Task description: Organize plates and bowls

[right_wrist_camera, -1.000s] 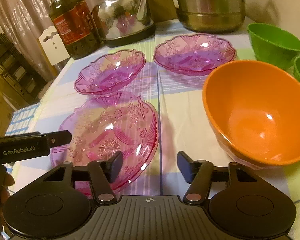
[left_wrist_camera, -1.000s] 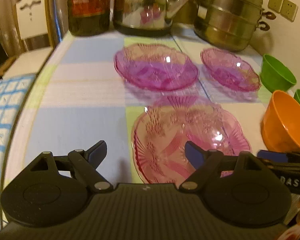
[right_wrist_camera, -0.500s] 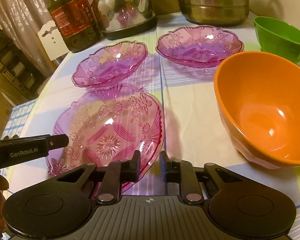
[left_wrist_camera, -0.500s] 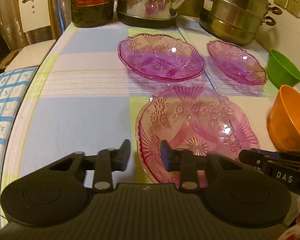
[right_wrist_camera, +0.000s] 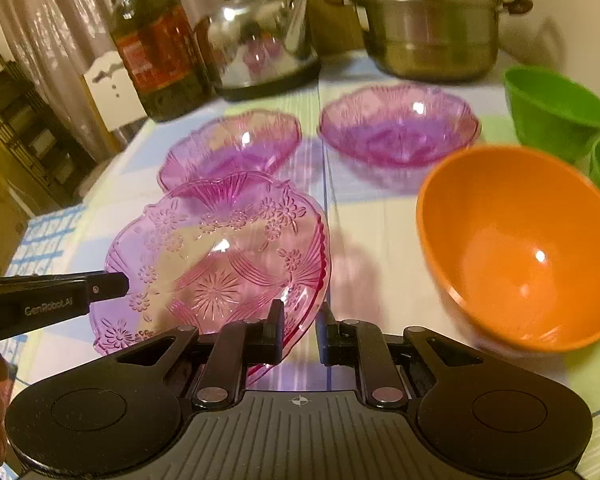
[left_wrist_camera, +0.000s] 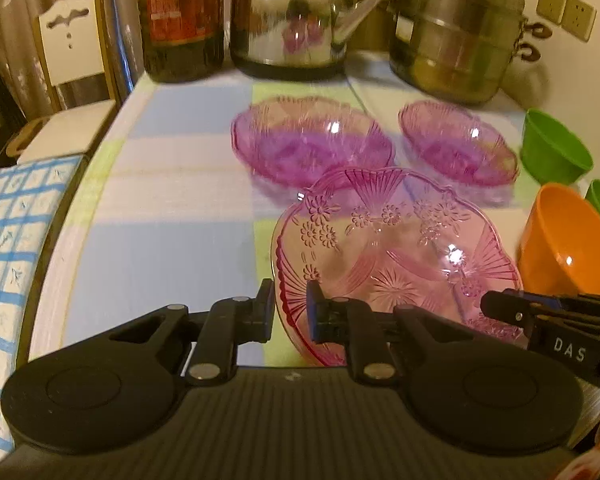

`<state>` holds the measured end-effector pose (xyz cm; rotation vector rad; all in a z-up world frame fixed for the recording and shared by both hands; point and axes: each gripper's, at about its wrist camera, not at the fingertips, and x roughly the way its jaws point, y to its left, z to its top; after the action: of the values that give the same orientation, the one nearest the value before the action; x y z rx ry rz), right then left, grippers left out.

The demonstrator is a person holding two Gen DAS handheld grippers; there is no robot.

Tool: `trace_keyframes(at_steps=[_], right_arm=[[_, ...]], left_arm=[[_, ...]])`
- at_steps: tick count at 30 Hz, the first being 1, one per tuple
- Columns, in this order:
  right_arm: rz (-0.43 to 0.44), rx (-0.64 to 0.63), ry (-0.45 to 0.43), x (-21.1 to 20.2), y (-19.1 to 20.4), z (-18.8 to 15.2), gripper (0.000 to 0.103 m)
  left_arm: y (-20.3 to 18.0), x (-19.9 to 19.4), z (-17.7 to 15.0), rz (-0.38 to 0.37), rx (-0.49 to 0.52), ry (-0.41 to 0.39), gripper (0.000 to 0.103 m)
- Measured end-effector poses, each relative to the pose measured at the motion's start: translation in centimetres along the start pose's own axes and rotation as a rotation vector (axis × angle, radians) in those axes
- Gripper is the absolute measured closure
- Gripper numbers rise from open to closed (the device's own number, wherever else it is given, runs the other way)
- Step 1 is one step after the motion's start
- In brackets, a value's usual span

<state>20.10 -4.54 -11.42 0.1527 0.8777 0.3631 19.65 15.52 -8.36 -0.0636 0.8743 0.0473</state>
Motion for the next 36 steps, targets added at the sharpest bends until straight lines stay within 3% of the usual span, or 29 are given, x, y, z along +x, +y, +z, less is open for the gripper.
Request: trace_keyframes(at_steps=[6, 13, 21, 29, 36], right_arm=[[-0.016, -0.007, -0.055, -2.1, -0.4, 2.1, 0.087], [-0.043, -0.022, -0.118, -3.7, -2.7, 7.2, 0.087], [-0.109, -0.009, -0.135, -1.7, -6.5, 12.4, 0.086], [-0.188, 0.031, -0.104, 2.1, -10.8, 15.7, 0.086], [-0.222, 0.0, -0.036, 5.0, -11.9, 16.4, 0.085]], left_arm=[[-1.6, -0.9, 2.4, -0.019, -0.009, -0.043, 0.089], [-4.1, -0.6, 8.0, -0.09, -0.024, -0.125, 0.089], [-8.1, 4.4, 13.2, -0.139, -0.003, -0.137, 0.089], [-10.4, 9.7, 14.7, -0.174, -0.011, -0.13, 0.089], [-10.8, 12.6, 13.9, -0.158, -0.026, -0.095, 0.089]])
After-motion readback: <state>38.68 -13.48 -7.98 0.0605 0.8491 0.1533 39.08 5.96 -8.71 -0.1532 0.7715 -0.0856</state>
